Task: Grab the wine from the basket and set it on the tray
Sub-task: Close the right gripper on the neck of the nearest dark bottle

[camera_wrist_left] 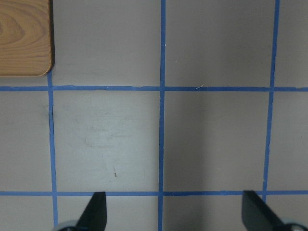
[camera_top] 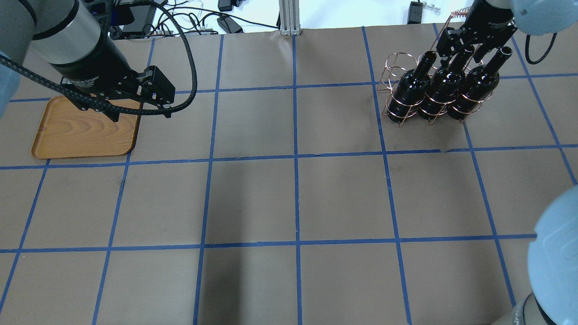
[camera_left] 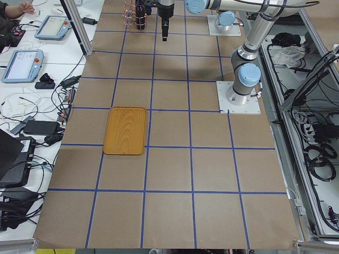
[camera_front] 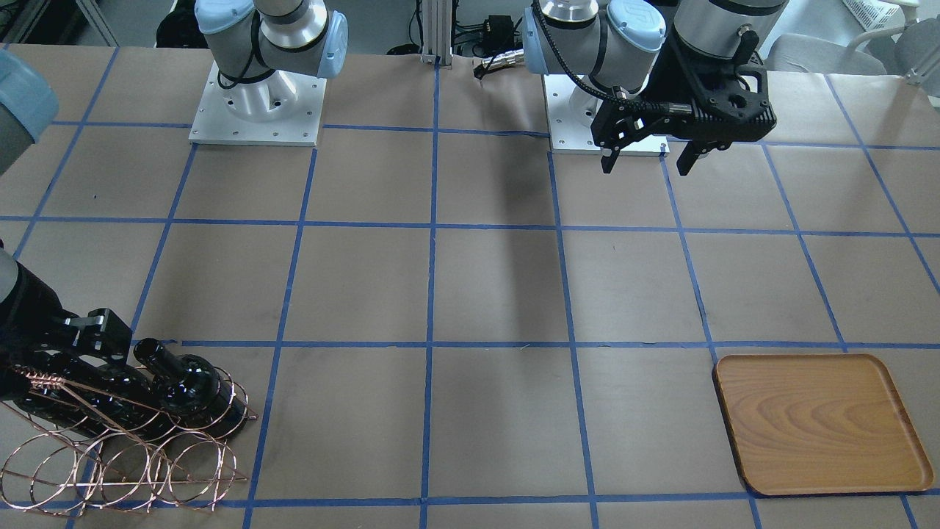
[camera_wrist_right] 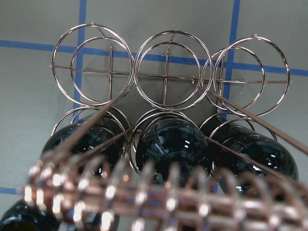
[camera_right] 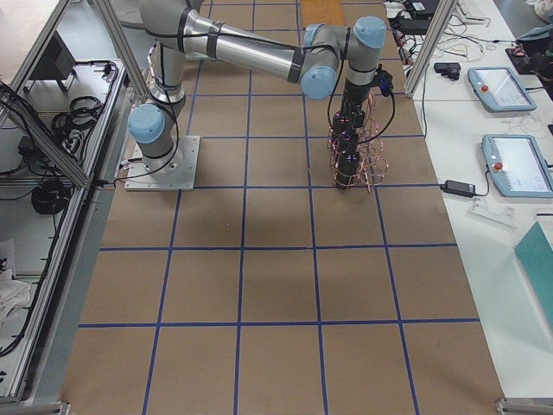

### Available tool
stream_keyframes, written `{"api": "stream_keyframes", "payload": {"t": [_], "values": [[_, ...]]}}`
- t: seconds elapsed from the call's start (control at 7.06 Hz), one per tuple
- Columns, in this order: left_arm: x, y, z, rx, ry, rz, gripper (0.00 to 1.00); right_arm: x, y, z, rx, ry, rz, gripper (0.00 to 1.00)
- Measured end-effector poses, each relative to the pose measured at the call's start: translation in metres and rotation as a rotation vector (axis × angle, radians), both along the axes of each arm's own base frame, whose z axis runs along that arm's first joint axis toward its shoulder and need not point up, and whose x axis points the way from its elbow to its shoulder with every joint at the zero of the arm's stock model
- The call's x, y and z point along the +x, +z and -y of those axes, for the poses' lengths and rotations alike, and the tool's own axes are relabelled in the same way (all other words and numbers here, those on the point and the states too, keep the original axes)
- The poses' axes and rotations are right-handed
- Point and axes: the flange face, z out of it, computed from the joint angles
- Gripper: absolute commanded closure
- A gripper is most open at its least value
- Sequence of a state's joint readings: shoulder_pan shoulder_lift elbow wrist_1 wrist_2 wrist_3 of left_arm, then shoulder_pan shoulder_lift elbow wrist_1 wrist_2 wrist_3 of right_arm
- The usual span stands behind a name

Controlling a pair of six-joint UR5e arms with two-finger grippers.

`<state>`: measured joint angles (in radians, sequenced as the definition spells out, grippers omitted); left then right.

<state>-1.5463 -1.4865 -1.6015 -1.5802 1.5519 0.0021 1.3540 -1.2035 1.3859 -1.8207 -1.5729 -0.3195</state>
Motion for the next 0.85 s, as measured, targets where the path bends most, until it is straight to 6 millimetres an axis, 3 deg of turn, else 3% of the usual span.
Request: {"api": "stream_keyframes", "payload": {"t": [0.28, 0.57, 0.85], "values": [[0.0, 0.0, 0.0, 0.001, 0.002, -0.002, 0.0, 0.0, 0.002, 0.001, -0.01, -0.006, -0.001, 0.83], [0.0, 0.0, 0.0, 0.001, -0.005, 0.002, 0.0, -0.001, 0.012, 0.001, -0.029, -0.012, -0.004, 0.84], [0.0, -0.001, 0.0, 0.003, -0.003, 0.0, 0.0, 0.001, 0.047, -0.008, -0.066, -0.026, -0.014, 0.84]]}}
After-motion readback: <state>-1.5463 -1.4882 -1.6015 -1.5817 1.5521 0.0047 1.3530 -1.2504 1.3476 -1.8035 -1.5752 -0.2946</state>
